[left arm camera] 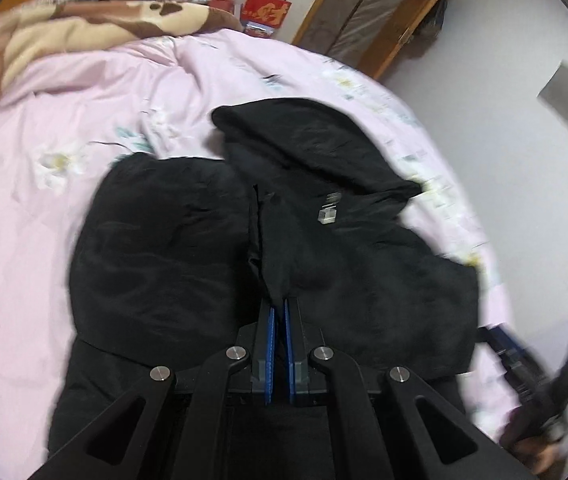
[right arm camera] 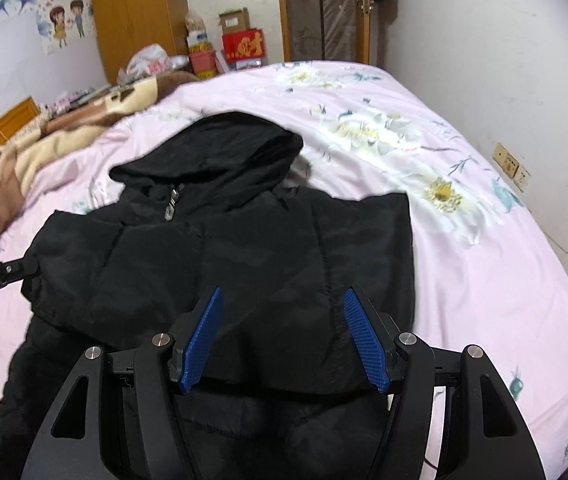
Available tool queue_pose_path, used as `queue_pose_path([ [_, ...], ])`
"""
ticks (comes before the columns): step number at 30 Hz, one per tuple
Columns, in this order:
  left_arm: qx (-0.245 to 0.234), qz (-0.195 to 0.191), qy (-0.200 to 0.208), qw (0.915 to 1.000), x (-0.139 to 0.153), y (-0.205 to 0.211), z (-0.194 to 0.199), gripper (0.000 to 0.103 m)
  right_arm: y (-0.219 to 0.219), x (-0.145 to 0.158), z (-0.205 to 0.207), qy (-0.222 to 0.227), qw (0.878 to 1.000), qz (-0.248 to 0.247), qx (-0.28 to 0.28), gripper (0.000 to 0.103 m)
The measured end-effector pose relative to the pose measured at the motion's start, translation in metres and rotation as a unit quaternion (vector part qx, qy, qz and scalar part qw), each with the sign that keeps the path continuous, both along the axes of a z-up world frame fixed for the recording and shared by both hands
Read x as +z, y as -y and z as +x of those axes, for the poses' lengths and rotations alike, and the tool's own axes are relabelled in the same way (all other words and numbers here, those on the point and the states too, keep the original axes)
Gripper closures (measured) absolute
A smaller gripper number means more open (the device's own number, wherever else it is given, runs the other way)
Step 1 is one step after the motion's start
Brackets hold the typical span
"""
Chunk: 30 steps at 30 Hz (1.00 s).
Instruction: Fold large clothes
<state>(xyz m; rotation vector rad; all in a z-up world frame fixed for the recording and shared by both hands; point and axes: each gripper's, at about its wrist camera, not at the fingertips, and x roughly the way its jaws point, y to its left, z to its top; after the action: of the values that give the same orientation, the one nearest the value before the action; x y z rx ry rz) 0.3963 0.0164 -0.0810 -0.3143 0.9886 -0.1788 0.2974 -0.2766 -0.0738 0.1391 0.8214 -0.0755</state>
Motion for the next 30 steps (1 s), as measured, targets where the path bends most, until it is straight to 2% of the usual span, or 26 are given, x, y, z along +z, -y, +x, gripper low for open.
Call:
queue_pose_path([
  [2,0.003,0.014,-0.01,0.9998,-0.014,-0.003,0.002,0.096,-0.002,-0.008,0.005,-0.009,1.0,-0.001,0.004,0.04],
  [4,0.006,0.01,-0.026,0.9996,-0.028,-0.006,0.004,0.095,-0.004,-0.018,0.009,-0.017,1.0,0.001,0.009,0.04],
  [8,0.013,0.028,-0.041,0.9987,-0.047,-0.01,0.011,0.091,-0.011,-0.037,0.016,-0.039,0.999,-0.019,0.013,0.04],
  [15,0.015,0.042,-0.05,0.9978,-0.063,-0.012,0.017,0.091,-0.016,-0.056,0.022,-0.052,0.998,-0.034,0.01,0.038],
  [17,0.012,0.043,-0.054,0.9975,-0.061,-0.013,0.018,0.091,-0.016,-0.055,0.023,-0.059,0.998,-0.036,0.011,0.038],
  [19,0.007,0.038,-0.038,0.9985,-0.046,-0.014,0.015,0.089,-0.016,-0.045,0.022,-0.055,0.998,-0.033,0.008,0.038],
  [20,0.003,0.039,-0.022,0.999,-0.036,-0.014,0.012,0.078,-0.017,-0.036,0.019,-0.038,0.999,-0.026,0.009,0.038],
  [21,0.004,0.042,-0.012,0.999,-0.027,-0.014,0.011,0.059,-0.017,-0.028,0.017,-0.025,0.999,-0.019,0.011,0.038],
  [23,0.004,0.035,0.013,0.9993,-0.008,-0.014,0.009,0.037,-0.019,-0.013,0.018,-0.005,1.0,-0.01,0.016,0.038],
  [27,-0.001,0.033,0.027,0.9991,0.003,-0.005,0.015,0.036,-0.032,-0.002,0.028,0.008,0.999,-0.017,0.04,0.038],
  [29,-0.013,0.035,0.006,0.9993,-0.011,0.004,0.025,0.036,-0.039,-0.012,0.034,-0.004,0.998,-0.017,0.054,0.038],
  [30,-0.015,0.05,-0.015,0.9985,-0.024,0.009,0.032,0.036,-0.041,-0.021,0.039,-0.016,0.998,-0.014,0.057,0.038],
])
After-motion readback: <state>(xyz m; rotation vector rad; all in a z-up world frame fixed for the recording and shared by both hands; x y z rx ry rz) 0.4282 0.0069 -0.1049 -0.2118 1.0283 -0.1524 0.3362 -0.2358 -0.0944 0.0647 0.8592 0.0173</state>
